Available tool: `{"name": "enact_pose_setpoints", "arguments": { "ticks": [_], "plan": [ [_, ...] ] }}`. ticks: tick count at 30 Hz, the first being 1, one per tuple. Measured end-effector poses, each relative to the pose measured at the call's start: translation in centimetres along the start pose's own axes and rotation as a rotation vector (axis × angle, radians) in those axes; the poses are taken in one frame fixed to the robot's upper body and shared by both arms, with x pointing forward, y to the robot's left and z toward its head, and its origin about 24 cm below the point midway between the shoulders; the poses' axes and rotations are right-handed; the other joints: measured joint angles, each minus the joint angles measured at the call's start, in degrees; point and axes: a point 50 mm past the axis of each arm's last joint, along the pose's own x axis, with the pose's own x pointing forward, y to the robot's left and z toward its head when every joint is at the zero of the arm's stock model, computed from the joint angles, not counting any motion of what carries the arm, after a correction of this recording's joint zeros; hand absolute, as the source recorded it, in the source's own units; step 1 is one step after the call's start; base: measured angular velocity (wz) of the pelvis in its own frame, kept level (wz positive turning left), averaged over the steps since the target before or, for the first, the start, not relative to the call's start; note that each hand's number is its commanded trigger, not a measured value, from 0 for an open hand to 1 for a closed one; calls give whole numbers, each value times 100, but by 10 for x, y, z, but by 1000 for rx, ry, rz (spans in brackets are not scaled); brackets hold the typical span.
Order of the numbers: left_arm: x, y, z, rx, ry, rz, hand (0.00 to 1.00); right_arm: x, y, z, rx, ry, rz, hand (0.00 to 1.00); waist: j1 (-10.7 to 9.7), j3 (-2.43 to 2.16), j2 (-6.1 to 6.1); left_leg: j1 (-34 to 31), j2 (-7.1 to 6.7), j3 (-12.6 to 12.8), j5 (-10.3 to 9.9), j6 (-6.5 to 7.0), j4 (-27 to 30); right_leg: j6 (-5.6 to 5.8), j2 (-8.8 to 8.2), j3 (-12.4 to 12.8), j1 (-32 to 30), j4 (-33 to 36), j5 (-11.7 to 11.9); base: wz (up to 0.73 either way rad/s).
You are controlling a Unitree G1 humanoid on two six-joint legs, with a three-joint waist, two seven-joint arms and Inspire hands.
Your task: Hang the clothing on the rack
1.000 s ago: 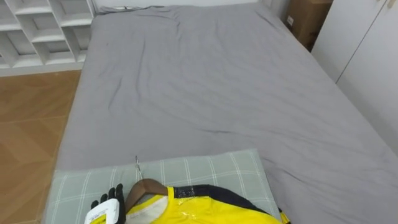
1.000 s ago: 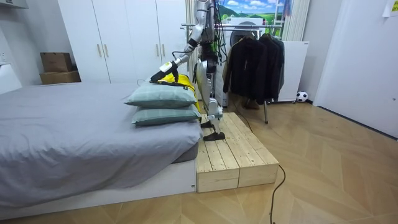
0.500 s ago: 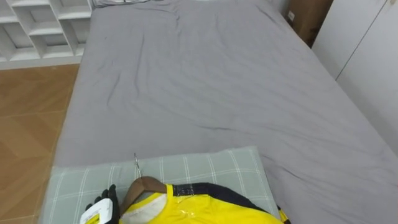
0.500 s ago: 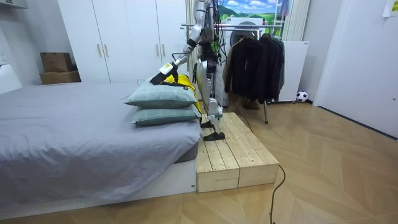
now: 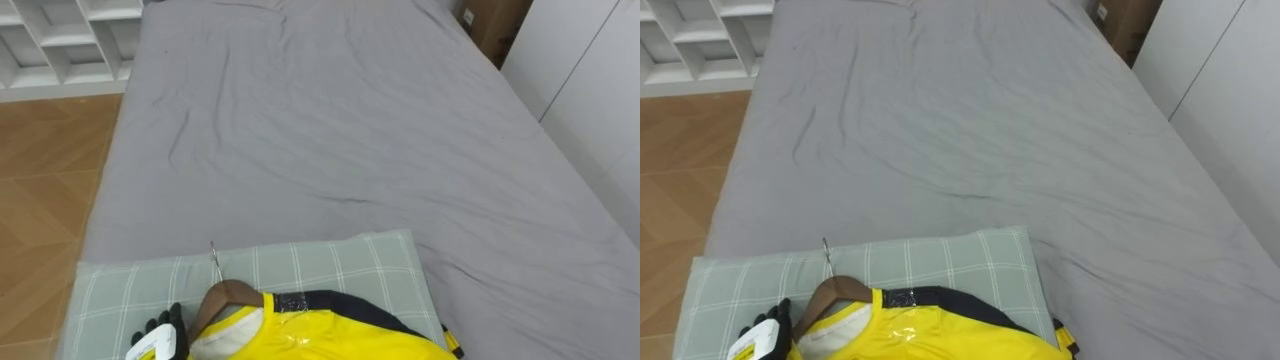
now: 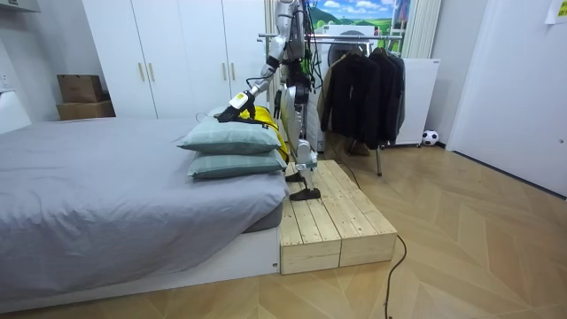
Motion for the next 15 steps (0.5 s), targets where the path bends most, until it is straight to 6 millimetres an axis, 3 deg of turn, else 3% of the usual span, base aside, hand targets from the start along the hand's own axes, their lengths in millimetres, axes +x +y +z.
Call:
{"name": "enact_pose_setpoints", "arguments": {
  "ticks": [15],
  "plan": [
    [0,1,-3,4,8,20,0,1,5,3,-20,3,1,0,16,-15,-66,-66,7,69,10,0,9,-8,0,76,-122,101,5,-3]
  ]
}}
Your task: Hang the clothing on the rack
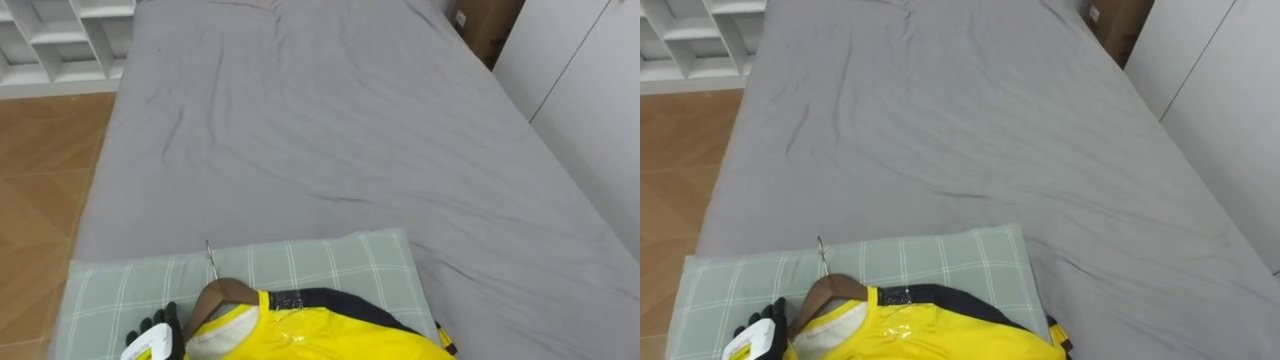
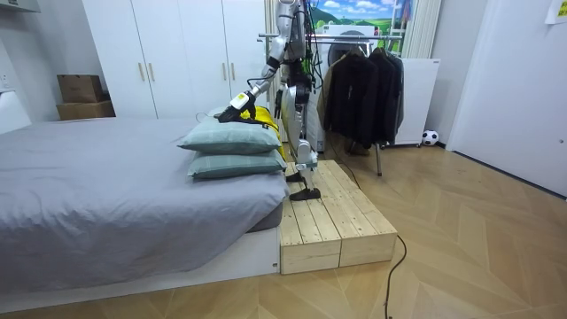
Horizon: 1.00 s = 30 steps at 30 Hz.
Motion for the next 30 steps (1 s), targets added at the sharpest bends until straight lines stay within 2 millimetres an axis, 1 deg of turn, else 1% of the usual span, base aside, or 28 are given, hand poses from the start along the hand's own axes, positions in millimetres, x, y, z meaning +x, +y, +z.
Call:
{"name": "enact_pose_setpoints", "arguments": {
  "ticks": [7,11,12,14,15,16,19,21,22,23,24,25,30],
  "plan": [
    [1,1,0,-18,4,-1,0,0,2,5,-23,-9,1,0,-3,5,-8,-69,-1,-2,3,1,3,-1,-2,-11,-56,-2,1,0],
    [1,1,0,-31,11,9,0,1,3,6,-27,-8,-1,0,-5,17,-29,-80,-1,-4,4,1,0,-1,-2,-15,-64,-8,0,0],
    [1,1,0,-31,12,13,0,1,3,7,-34,-8,0,0,-2,23,-42,-89,1,-2,4,1,-1,-1,-2,-15,-77,-7,0,0],
    [2,2,1,-31,12,18,0,1,5,10,-52,-7,2,0,-1,14,-57,-141,1,2,11,2,3,-5,-2,-14,-154,3,4,0],
    [4,4,3,-31,8,24,0,1,6,11,-58,-9,5,0,-1,7,-84,-190,-6,0,46,0,-1,-16,-10,-18,-206,3,17,0],
    [5,6,6,-31,7,30,0,2,7,13,-56,-12,8,0,7,17,-115,-211,-6,0,65,-3,-19,-18,-10,-16,-244,6,22,0],
    [6,9,5,-27,11,49,0,2,11,13,-54,-7,8,0,10,22,-176,-212,5,-1,82,-15,-38,-27,1,-18,-253,6,28,0],
    [6,9,6,-27,9,55,0,2,11,14,-52,-2,9,0,10,24,-188,-243,8,-1,83,-16,-35,-37,4,-21,-279,6,35,0],
    [7,10,7,-29,7,57,24,2,11,16,-50,0,9,0,12,22,-193,-282,8,-1,89,-16,-28,-40,2,-22,-318,23,41,0],
    [7,11,8,-30,5,60,52,2,12,17,-53,-2,10,0,15,27,-203,-299,6,-1,100,-15,-22,-40,-3,-22,-346,46,41,0],
    [8,12,10,-30,3,69,93,2,13,18,-51,-6,12,0,18,35,-223,-327,3,-2,121,-17,-28,-40,-10,-22,-400,99,41,0],
    [9,14,12,-30,1,78,100,3,14,20,-52,-10,14,0,21,44,-245,-360,0,-2,133,-18,-28,-42,-14,-24,-433,102,43,0],
    [12,19,14,-32,-5,119,100,3,13,21,-50,-12,5,0,31,51,-280,-466,0,-7,153,-16,15,-61,-17,-34,-532,144,69,0]
  ]
}}
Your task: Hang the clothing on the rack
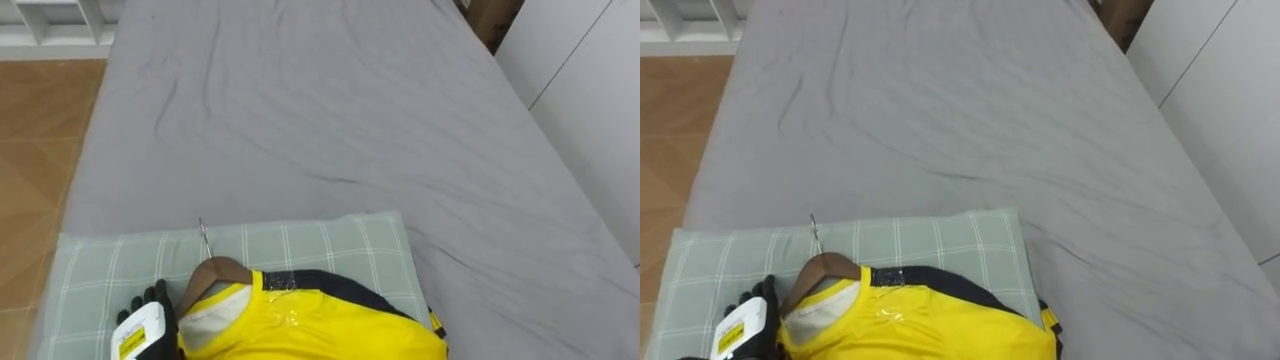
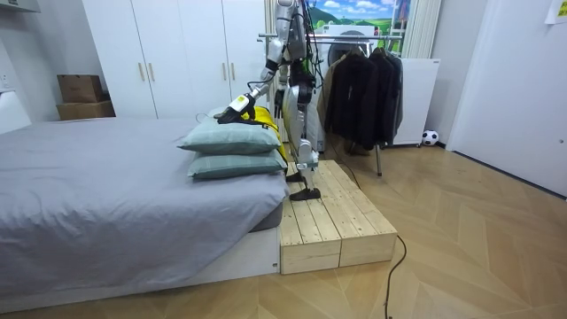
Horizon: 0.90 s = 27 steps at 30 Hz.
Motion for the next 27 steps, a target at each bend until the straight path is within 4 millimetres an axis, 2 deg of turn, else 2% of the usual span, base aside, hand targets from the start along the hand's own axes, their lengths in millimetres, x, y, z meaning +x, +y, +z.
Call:
{"name": "enact_pose_setpoints", "arguments": {
  "ticks": [4,12,17,19,27],
  "plan": [
    [5,8,6,-23,-5,60,100,0,0,0,10,0,-10,0,80,11,-34,-29,-6,5,33,1,0,-5,-9,10,-62,62,3,0],
    [10,18,7,-65,21,104,100,0,0,1,11,10,-10,0,85,12,-36,-29,-6,12,33,2,-6,-7,-10,12,-68,67,5,0],
    [10,16,5,-87,44,92,100,0,0,4,9,4,-10,0,83,19,-21,-37,-6,13,33,2,-8,-6,-17,-31,-68,43,5,0],
    [9,16,5,-86,42,86,100,0,0,7,8,-1,-10,0,74,35,11,-37,-9,13,33,2,-13,-6,-26,-75,-67,39,5,0],
    [8,12,3,-124,61,61,100,0,-1,8,3,-3,-10,0,75,37,73,-27,-8,13,33,2,-14,-6,-27,-83,-53,36,5,0]
  ]
}}
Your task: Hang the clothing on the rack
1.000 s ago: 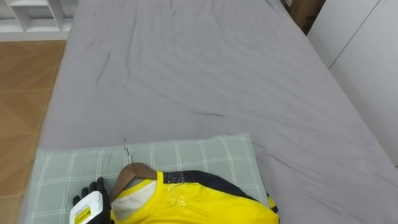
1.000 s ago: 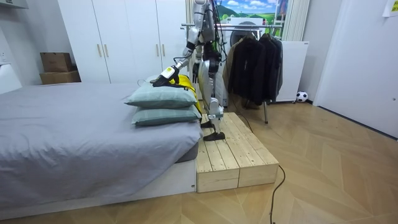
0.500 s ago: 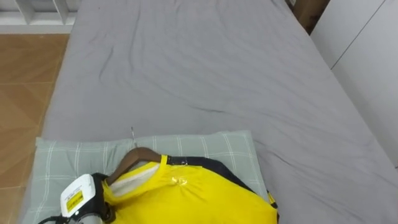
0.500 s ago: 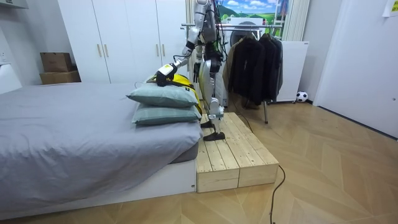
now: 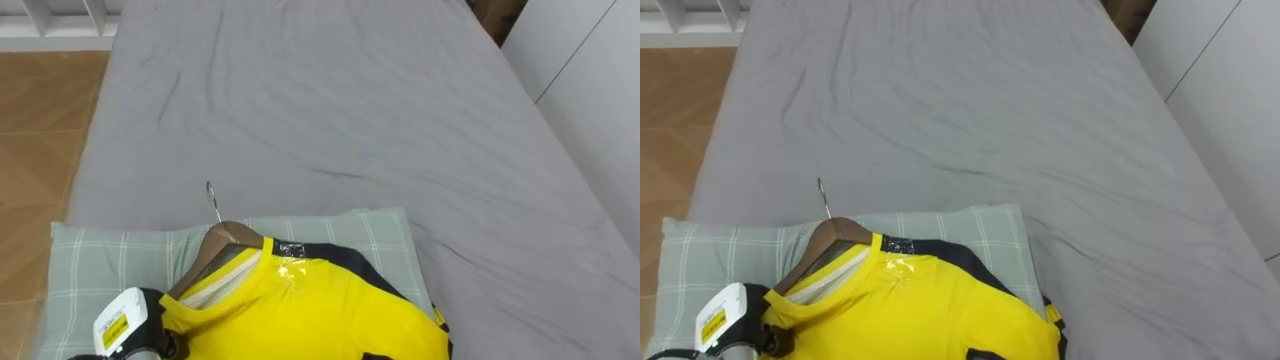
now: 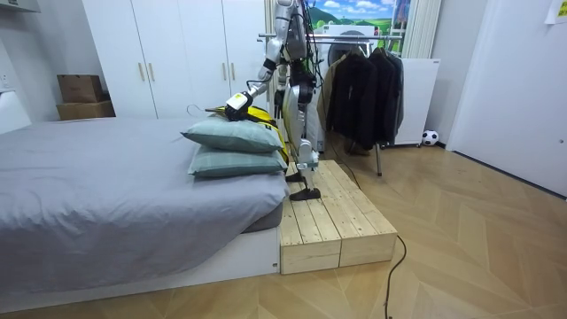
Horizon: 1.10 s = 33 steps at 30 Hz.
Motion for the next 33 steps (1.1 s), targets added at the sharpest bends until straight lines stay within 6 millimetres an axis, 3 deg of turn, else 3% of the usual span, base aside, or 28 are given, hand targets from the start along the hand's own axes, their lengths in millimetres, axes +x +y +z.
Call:
{"name": "enact_pose_setpoints", "arguments": {
  "ticks": [18,22,29,33],
  "plan": [
    [-5,-5,-10,-3,21,-29,100,0,-1,-9,7,22,5,0,-2,-14,157,258,2,28,-1,0,-75,4,18,32,249,-87,3,0],
    [-7,-7,-13,-3,20,-25,100,-1,-3,-12,7,11,15,0,-7,-46,243,320,4,29,-1,-1,-107,4,23,37,304,-104,2,0],
    [-10,-9,-19,0,25,-26,100,-1,-3,-14,3,2,23,0,-26,-49,249,534,-4,26,-1,-1,-170,13,28,52,529,-175,2,0],
    [-16,-13,-22,-8,22,-18,100,-1,-4,-19,6,9,23,0,-39,-75,283,623,-2,32,-1,-1,-183,18,34,61,639,-196,8,0]
  ]
}}
